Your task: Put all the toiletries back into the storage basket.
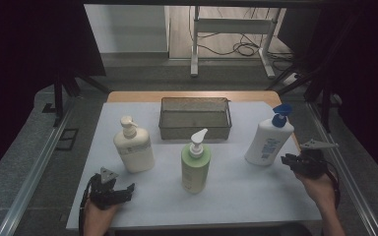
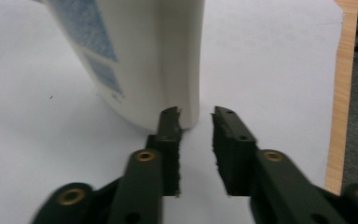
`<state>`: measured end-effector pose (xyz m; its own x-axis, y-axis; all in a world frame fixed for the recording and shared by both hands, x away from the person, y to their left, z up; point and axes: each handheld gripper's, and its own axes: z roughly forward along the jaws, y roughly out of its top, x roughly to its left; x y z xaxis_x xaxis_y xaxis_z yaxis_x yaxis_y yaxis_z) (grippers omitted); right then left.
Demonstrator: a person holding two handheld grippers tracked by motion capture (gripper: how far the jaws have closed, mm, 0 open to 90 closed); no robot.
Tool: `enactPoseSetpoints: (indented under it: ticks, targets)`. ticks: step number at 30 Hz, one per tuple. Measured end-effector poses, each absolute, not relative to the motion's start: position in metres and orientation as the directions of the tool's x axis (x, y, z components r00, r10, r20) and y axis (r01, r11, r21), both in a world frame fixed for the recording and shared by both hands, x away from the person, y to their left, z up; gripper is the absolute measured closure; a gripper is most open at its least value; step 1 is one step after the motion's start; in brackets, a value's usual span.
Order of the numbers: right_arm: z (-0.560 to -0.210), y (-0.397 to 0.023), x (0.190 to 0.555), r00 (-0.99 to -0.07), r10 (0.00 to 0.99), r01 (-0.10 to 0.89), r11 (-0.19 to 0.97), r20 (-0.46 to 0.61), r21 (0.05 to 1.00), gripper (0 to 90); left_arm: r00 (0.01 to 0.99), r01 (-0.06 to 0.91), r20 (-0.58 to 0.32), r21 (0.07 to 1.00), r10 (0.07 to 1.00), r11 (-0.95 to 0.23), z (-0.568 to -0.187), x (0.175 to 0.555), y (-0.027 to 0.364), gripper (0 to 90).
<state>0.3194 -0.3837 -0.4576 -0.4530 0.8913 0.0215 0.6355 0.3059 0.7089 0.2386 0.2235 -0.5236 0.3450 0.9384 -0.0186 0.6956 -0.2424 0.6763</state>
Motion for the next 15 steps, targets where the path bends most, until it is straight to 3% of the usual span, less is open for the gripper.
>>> enactPoseSetpoints:
  ticks: [4,15]
  targets:
    - [-0.465,-0.387,0.335,-0.453,0.891,0.645,0.308,0.025,0.699,88.8,0.345,0.696,-0.019,0.676,0.939,-0.242,-0.524,0.239,0.223,11.9]
    - [-0.490,-0.393,0.359,-0.445,0.894,0.659,0.287,0.052,0.695,89.1,0.344,0.696,-0.020,0.677,0.939,-0.241,-0.524,0.239,0.223,11.9]
